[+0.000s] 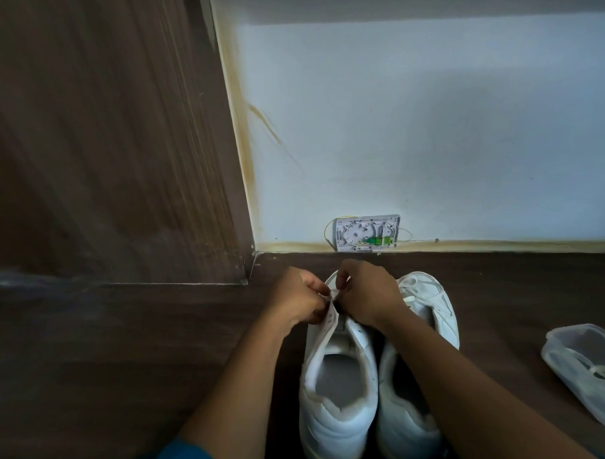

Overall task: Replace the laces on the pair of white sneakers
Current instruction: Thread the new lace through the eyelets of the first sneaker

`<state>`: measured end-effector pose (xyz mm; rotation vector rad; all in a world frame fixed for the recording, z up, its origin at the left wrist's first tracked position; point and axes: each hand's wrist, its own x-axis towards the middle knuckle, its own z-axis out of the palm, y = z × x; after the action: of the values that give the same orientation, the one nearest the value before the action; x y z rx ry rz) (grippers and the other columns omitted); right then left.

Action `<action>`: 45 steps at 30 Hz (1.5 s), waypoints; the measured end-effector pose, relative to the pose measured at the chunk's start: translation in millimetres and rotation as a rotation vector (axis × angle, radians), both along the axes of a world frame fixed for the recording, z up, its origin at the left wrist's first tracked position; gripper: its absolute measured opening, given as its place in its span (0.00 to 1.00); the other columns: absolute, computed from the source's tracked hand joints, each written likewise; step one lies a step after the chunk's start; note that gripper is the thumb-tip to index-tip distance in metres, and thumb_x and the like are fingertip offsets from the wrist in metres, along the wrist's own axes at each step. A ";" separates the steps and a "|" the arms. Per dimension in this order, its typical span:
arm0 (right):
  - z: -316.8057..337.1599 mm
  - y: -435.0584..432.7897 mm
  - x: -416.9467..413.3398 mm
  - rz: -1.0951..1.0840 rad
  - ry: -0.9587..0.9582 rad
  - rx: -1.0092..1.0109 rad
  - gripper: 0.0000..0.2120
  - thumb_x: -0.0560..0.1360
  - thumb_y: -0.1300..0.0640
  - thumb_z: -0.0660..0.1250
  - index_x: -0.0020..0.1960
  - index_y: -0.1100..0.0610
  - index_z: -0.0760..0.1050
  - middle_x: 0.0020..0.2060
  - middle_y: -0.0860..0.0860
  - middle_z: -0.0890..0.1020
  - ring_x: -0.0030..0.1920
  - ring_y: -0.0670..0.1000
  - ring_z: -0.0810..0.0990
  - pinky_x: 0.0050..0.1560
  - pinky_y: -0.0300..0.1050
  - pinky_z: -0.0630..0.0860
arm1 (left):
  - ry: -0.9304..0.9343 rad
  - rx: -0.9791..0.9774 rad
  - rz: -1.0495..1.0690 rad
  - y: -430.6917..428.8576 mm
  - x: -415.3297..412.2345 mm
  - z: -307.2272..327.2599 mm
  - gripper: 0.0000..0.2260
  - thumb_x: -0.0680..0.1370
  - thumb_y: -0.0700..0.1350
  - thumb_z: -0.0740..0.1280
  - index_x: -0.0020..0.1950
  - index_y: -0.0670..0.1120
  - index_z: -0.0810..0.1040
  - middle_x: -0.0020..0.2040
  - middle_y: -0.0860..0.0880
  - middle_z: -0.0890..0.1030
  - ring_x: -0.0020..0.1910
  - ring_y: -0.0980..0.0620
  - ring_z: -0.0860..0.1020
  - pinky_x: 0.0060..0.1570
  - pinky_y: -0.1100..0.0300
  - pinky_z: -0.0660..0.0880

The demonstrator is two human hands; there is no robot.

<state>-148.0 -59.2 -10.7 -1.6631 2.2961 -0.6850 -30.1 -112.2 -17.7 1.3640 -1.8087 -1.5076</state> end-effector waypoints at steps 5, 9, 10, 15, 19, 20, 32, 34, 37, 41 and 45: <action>-5.4 -1.1 0.9 -0.023 0.092 -0.058 0.09 0.69 0.63 0.64 0.40 0.51 0.66 0.43 0.51 0.81 0.48 0.56 0.78 0.40 0.41 0.62 | 0.050 0.041 -0.006 -3.5 3.2 -7.9 0.09 0.72 0.29 0.68 0.38 0.42 0.77 0.33 0.43 0.77 0.32 0.50 0.76 0.33 0.60 0.77; -8.6 -2.4 -0.5 -0.041 0.063 -0.079 0.12 0.69 0.63 0.63 0.37 0.50 0.63 0.43 0.52 0.81 0.46 0.57 0.77 0.39 0.41 0.62 | 0.023 -0.048 -0.019 -3.7 -1.4 -11.8 0.11 0.74 0.32 0.67 0.35 0.44 0.75 0.30 0.44 0.74 0.29 0.50 0.72 0.30 0.61 0.72; -8.8 -2.6 -0.9 -0.043 0.045 -0.074 0.11 0.69 0.64 0.63 0.39 0.50 0.64 0.43 0.52 0.80 0.45 0.56 0.76 0.39 0.41 0.62 | 0.002 -0.109 -0.012 -3.6 -3.7 -13.3 0.12 0.74 0.32 0.66 0.34 0.45 0.74 0.29 0.45 0.73 0.27 0.50 0.71 0.29 0.61 0.70; -6.7 -1.3 -1.8 -0.008 -0.092 -0.050 0.11 0.67 0.65 0.63 0.40 0.51 0.64 0.36 0.50 0.75 0.40 0.53 0.72 0.38 0.40 0.65 | -0.185 -0.402 -0.017 -5.2 -8.6 -14.3 0.13 0.71 0.32 0.63 0.34 0.50 0.75 0.30 0.51 0.76 0.31 0.52 0.73 0.32 0.61 0.69; -5.8 -4.2 -5.4 -0.007 -0.042 -0.074 0.14 0.66 0.66 0.63 0.30 0.49 0.65 0.34 0.46 0.74 0.43 0.52 0.77 0.38 0.38 0.65 | -0.257 -0.442 -0.048 -3.9 -11.4 -12.8 0.13 0.71 0.31 0.61 0.37 0.48 0.77 0.40 0.45 0.81 0.41 0.46 0.79 0.38 0.57 0.73; -6.2 -4.4 -4.7 -0.012 -0.032 -0.077 0.14 0.67 0.65 0.63 0.30 0.50 0.65 0.32 0.45 0.74 0.43 0.52 0.77 0.38 0.38 0.65 | -0.252 -0.425 -0.025 -4.6 -11.2 -14.6 0.13 0.71 0.31 0.61 0.39 0.48 0.77 0.42 0.44 0.81 0.43 0.44 0.79 0.39 0.56 0.73; -4.9 0.1 -2.9 0.061 -0.049 -0.040 0.15 0.65 0.68 0.63 0.31 0.51 0.62 0.30 0.45 0.69 0.39 0.51 0.71 0.34 0.40 0.63 | -0.247 -0.602 -0.134 -3.7 -4.4 -13.3 0.13 0.70 0.31 0.61 0.41 0.45 0.83 0.40 0.45 0.83 0.38 0.50 0.79 0.37 0.60 0.74; -5.4 -0.1 -5.2 0.061 -0.072 -0.041 0.15 0.65 0.68 0.63 0.31 0.51 0.62 0.30 0.45 0.70 0.39 0.51 0.71 0.32 0.39 0.63 | -0.227 -0.645 -0.179 -3.2 -3.4 -11.7 0.14 0.71 0.30 0.61 0.43 0.43 0.83 0.41 0.44 0.83 0.38 0.49 0.80 0.39 0.60 0.75; -5.1 0.0 -3.6 0.069 -0.096 -0.028 0.12 0.65 0.67 0.64 0.32 0.51 0.65 0.31 0.45 0.72 0.39 0.50 0.72 0.33 0.40 0.63 | -0.212 -0.684 -0.179 -4.2 -4.9 -12.9 0.12 0.70 0.30 0.61 0.41 0.42 0.82 0.40 0.44 0.82 0.40 0.48 0.79 0.40 0.58 0.73; 4.7 1.3 -5.9 0.006 -0.150 -0.084 0.04 0.66 0.61 0.65 0.38 0.53 0.75 0.37 0.50 0.81 0.43 0.52 0.78 0.41 0.40 0.73 | 0.019 -0.469 0.012 -6.3 -11.4 -6.4 0.12 0.77 0.35 0.62 0.37 0.49 0.72 0.36 0.51 0.77 0.37 0.53 0.75 0.43 0.57 0.70; 14.8 7.4 -27.6 -0.042 0.180 0.100 0.12 0.70 0.56 0.62 0.51 0.54 0.78 0.51 0.54 0.81 0.54 0.57 0.78 0.55 0.48 0.75 | 0.531 -0.115 0.125 -0.6 -14.3 21.5 0.10 0.82 0.37 0.55 0.43 0.47 0.68 0.32 0.51 0.78 0.34 0.53 0.78 0.44 0.54 0.76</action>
<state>-175.6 -51.7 4.1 -1.6978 2.4497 -0.4368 -44.4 -112.8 3.8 0.8910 -1.4230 -1.4950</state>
